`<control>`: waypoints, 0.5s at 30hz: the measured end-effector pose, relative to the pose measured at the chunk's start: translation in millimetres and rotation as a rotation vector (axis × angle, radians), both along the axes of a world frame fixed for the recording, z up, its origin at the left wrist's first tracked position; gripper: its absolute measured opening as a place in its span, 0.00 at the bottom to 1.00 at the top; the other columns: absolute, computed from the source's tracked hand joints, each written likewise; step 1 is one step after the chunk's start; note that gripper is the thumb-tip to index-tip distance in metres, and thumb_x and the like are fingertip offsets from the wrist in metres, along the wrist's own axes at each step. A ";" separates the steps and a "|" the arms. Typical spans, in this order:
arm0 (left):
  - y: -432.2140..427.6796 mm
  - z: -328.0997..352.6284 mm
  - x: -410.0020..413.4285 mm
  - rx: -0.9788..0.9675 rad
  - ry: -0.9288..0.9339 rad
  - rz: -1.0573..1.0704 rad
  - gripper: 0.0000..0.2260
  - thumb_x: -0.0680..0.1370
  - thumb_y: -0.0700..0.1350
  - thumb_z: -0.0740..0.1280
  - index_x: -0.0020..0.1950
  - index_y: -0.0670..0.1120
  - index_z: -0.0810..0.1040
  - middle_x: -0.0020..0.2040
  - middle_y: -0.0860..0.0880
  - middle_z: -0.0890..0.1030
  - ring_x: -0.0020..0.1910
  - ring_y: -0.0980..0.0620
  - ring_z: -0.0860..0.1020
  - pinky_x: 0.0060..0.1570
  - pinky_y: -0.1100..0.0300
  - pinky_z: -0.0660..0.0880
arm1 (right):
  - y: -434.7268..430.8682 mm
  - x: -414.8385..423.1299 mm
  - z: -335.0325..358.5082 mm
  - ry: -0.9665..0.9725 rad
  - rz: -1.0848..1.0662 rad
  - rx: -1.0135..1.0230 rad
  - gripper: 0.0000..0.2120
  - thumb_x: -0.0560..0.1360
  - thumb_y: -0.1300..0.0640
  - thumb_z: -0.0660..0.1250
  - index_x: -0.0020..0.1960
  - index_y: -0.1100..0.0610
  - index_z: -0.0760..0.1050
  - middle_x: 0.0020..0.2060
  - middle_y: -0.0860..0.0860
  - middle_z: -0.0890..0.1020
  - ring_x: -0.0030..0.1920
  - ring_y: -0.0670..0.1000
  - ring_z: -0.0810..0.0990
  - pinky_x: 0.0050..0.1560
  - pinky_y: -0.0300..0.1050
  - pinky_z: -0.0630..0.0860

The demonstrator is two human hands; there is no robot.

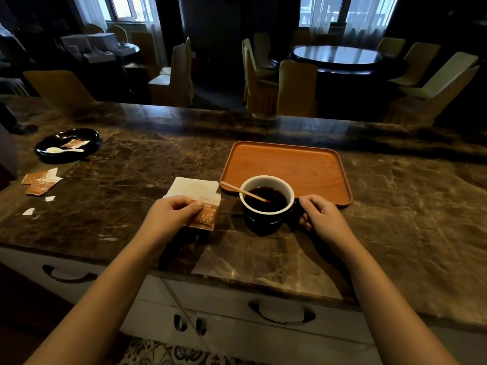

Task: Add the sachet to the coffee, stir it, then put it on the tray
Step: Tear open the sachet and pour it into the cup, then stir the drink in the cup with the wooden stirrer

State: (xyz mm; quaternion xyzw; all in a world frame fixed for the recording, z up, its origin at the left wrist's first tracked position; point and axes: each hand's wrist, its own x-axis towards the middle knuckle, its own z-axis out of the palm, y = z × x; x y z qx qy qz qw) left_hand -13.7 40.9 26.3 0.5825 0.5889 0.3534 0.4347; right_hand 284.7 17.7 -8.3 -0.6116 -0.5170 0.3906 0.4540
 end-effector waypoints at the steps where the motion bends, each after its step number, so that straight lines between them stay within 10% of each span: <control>1: 1.3 -5.7 -1.1 0.005 0.065 0.017 0.07 0.73 0.50 0.68 0.37 0.52 0.83 0.35 0.56 0.84 0.38 0.59 0.81 0.35 0.65 0.72 | 0.5 0.4 -0.6 0.051 0.010 -0.011 0.12 0.80 0.53 0.59 0.47 0.60 0.76 0.27 0.49 0.74 0.25 0.43 0.71 0.29 0.39 0.69; 15: 15.2 -40.3 0.4 0.165 0.493 0.137 0.08 0.71 0.47 0.70 0.47 0.45 0.80 0.35 0.56 0.76 0.37 0.58 0.74 0.34 0.62 0.69 | -2.1 0.9 -8.9 0.126 0.162 0.085 0.11 0.80 0.56 0.57 0.48 0.63 0.71 0.29 0.51 0.73 0.28 0.45 0.71 0.29 0.39 0.68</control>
